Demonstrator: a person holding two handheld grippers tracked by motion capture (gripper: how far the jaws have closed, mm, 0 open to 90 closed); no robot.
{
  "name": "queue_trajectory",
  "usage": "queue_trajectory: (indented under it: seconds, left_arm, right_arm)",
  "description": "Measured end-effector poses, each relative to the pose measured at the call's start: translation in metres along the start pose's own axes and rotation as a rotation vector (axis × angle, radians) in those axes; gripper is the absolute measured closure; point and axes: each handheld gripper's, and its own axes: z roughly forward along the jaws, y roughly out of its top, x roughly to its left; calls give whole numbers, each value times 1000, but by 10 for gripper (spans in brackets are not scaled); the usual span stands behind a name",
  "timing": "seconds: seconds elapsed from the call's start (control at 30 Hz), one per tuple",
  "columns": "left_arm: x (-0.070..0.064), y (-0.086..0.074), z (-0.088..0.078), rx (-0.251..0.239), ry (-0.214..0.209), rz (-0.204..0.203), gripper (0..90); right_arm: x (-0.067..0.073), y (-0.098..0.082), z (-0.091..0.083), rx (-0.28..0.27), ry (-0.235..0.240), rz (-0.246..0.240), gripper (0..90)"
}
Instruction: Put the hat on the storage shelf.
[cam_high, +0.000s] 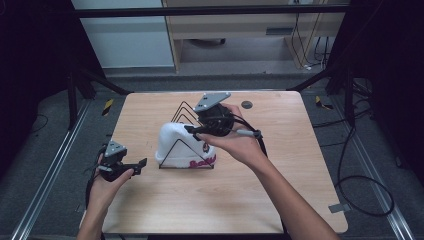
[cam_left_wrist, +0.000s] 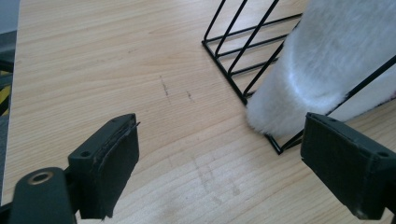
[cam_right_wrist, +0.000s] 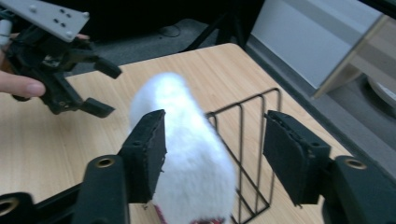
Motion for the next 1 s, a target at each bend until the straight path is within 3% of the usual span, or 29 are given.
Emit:
queue_trajectory:
  seconds: [0.33, 0.57, 0.77, 1.0]
  left_arm:
    - [2, -7, 0, 13, 10, 16, 79]
    - [3, -11, 3, 23, 11, 20, 74]
    - [5, -17, 8, 50, 34, 32, 71]
    - [5, -23, 16, 71, 45, 38, 71]
  right_arm:
    - [-20, -18, -26, -11, -68, 61, 277]
    - [-28, -32, -36, -1, -90, 94, 241]
    - [-36, -52, -48, 10, -131, 140, 174]
    - [-43, -93, -57, 35, -177, 213, 114]
